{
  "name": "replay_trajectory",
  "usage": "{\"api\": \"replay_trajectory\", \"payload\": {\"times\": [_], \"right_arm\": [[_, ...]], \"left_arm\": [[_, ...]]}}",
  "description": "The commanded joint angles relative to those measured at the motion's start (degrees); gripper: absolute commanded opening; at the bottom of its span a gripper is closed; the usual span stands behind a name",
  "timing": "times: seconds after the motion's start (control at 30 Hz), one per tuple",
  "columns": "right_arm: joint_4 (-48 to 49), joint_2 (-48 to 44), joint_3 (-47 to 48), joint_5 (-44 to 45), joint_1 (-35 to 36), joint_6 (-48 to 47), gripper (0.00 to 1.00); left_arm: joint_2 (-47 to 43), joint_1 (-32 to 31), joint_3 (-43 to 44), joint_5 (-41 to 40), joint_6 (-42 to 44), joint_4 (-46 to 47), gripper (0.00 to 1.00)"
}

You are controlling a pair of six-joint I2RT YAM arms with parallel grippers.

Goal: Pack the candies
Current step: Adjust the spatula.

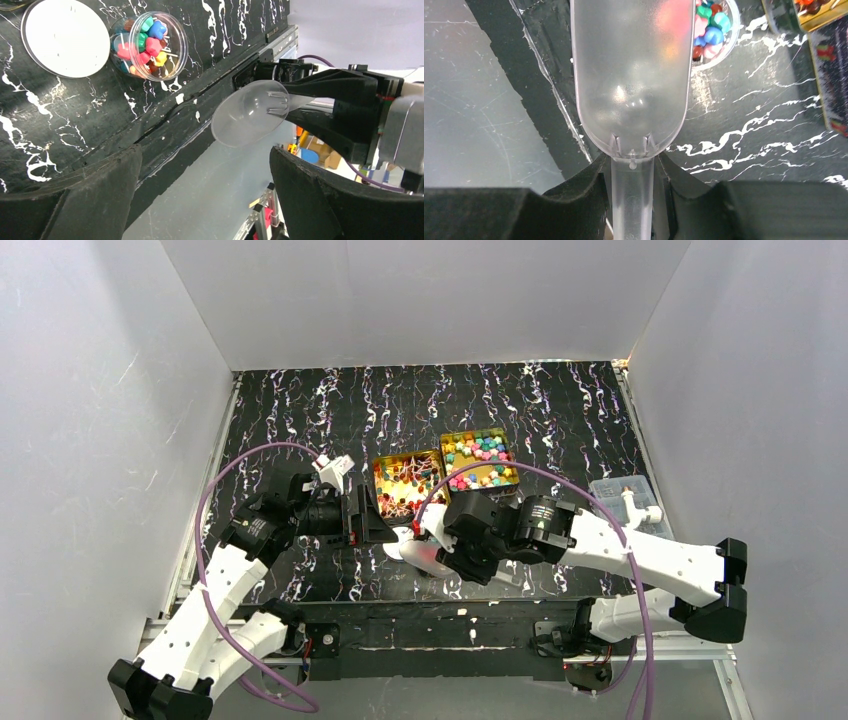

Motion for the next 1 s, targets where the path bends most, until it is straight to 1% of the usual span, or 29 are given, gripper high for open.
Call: {"api": "replay_trajectory", "payload": {"times": [0.0, 0.2, 0.33, 0.47, 0.57, 0.73, 0.87, 0.97], "right_arm": [[5.14, -2.14, -0.57, 3.75, 1.82, -4.92, 0.01], [7.41, -2.94, -0.56, 5.27, 2.47, -6.68, 0.01], [11.29, -3.84, -0.34, 7.06, 3.97, -8.02, 0.01], [12.38, -5.09, 1.05, 8.31, 4.14, -9.07, 0.01], [13.14, -8.09, 1.38, 9.09, 4.15, -9.57, 0.01], [18.64, -13.93, 0.87, 7.02, 4.15, -8.22, 0.01], [23.18, -16.45, 0.1, 5.3, 4.15, -6.39, 0.01], [24.7, -17.38, -0.36, 4.38, 4.15, -5.78, 0.01]], "left_arm": [[0.02, 0.21, 2.24, 2.35, -3.61, -1.43, 0.98], [-0.03, 0.21, 2.51, 2.49, -4.81, -1.45, 0.98], [1.28, 0.19, 2.12, 2.91, -5.0, -1.7, 0.98], [1.68, 0.14, 1.98, 3.48, -4.69, -1.78, 0.94], [2.42, 0.19, 1.73, 3.25, -4.37, -1.79, 0.91], [3.64, 0.2, 1.97, 3.44, -3.76, -1.79, 0.89], [4.53, 0.2, 2.24, 3.55, -3.26, -1.72, 0.89], [4.92, 0.19, 2.54, 3.79, -3.11, -1.53, 0.89]]}}
